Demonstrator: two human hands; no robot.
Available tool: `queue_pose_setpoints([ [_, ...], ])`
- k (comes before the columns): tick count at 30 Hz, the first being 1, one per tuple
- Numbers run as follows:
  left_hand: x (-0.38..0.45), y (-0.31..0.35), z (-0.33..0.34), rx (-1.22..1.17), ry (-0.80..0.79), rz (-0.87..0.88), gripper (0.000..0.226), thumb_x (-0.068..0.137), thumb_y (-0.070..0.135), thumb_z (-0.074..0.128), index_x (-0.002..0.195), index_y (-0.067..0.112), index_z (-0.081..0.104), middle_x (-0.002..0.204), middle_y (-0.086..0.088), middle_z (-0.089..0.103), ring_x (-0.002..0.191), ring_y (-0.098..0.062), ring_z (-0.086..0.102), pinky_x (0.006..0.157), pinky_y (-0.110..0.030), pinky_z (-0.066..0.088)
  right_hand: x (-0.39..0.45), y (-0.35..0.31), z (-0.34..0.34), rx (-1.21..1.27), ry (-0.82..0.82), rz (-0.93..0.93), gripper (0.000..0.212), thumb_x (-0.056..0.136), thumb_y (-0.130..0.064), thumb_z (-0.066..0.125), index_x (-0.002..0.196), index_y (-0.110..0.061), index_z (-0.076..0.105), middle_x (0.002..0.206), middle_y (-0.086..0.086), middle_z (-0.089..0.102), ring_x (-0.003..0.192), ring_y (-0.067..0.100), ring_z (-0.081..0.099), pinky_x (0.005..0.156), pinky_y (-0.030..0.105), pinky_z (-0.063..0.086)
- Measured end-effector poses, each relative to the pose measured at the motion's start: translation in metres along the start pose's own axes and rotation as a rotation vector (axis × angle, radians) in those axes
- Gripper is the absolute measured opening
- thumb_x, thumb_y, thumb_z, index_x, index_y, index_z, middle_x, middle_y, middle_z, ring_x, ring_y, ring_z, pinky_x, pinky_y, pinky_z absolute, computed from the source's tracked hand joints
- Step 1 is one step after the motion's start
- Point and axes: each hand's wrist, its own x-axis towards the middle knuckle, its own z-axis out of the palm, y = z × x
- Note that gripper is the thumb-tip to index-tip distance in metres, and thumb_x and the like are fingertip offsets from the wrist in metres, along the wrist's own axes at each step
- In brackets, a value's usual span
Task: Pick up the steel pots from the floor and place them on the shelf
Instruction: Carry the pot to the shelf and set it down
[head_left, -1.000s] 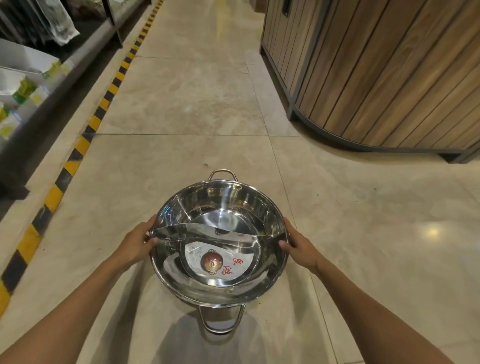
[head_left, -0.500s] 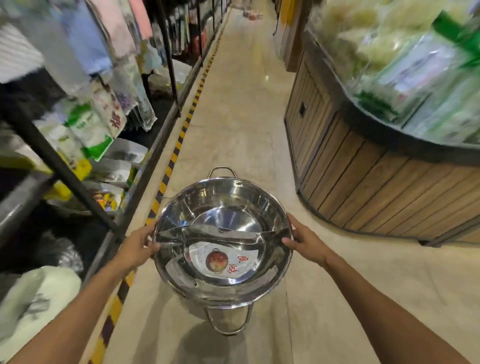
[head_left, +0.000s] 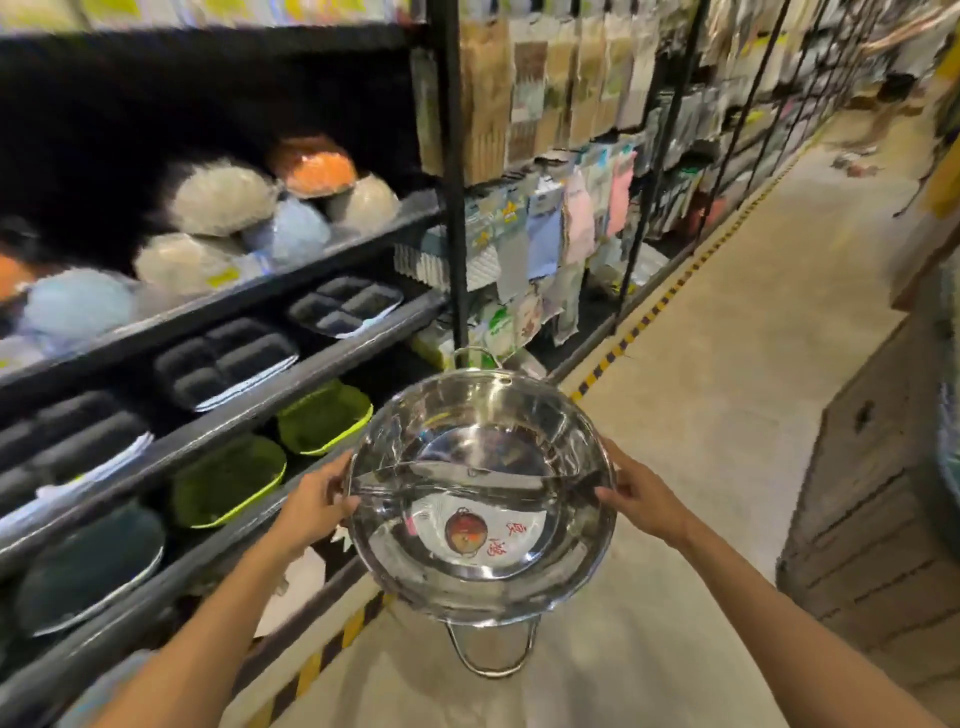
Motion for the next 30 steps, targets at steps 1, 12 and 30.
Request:
queue_pose_setpoints([
  [1,-0.022,-0.009,-0.011,-0.025,0.046,-0.031,0.065,0.080,-0.004,0.064,0.138,0.016,0.042,0.118,-0.002,0.059,0.106,-0.018,0.056,0.085,-0.028,0.049,0.002,-0.013,0.008,0.000,-0.035,-0.037,0.067,0.090,-0.015,0.059,0.145,-0.027,0.024,0.141,-0.004,0.047,0.119,0.020,0.057,0.101,0.038,0.046],
  [12,-0.290,-0.094,-0.096,-0.190,0.457,-0.424,0.065,0.082,-0.006,0.059,0.140,0.015,0.039,0.123,-0.022,0.062,0.098,-0.028,0.059,0.093,-0.048,0.048,-0.005,-0.162,0.159,0.004,-0.473,-0.361,0.072,0.086,-0.002,0.061,0.132,-0.040,0.021,0.141,-0.001,0.043,0.124,0.007,0.048,0.103,0.021,0.043],
  [30,-0.896,-0.182,-0.114,-0.345,1.335,-1.067,0.052,0.078,-0.012,0.059,0.118,0.021,0.059,0.084,-0.014,0.065,0.070,-0.022,0.059,0.068,-0.040,0.057,-0.332,-0.498,0.611,-0.100,-1.264,-0.953,0.074,0.087,-0.002,0.059,0.146,-0.011,0.016,0.149,0.006,0.031,0.127,0.008,0.035,0.094,0.010,0.038],
])
